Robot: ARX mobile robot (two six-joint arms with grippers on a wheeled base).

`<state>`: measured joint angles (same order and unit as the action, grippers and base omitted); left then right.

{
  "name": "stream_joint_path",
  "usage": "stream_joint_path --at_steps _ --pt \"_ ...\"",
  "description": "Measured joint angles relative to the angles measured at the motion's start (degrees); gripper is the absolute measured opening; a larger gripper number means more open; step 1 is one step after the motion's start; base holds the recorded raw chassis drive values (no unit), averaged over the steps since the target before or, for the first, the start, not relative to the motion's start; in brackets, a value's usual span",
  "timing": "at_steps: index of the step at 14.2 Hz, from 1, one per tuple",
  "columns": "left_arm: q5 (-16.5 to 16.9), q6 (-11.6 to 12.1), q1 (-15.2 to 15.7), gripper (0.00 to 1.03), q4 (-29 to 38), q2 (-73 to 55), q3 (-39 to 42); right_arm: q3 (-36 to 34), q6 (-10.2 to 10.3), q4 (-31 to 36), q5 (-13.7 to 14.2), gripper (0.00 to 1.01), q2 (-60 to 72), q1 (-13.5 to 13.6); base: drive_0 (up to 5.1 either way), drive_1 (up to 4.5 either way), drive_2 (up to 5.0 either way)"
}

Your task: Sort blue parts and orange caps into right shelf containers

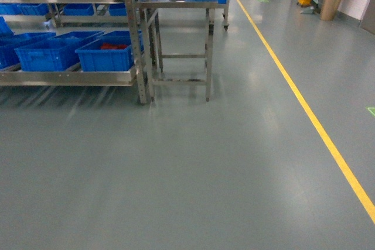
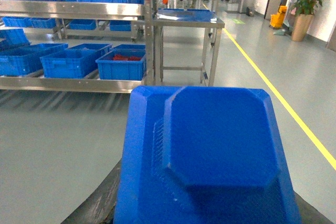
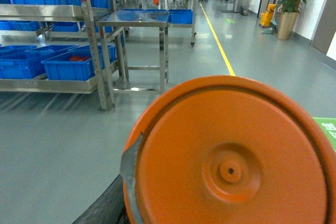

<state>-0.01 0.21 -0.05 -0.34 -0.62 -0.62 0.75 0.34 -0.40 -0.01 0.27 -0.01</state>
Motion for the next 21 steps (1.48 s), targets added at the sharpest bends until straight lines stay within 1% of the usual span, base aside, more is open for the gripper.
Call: stream_joint_path --at_steps 21 --pt "-0.02 0.00 0.00 0.43 -0.13 0.00 0.00 0.00 0.02 -0.15 0.00 0.45 0.00 0.00 0.0 4.17 -4.1"
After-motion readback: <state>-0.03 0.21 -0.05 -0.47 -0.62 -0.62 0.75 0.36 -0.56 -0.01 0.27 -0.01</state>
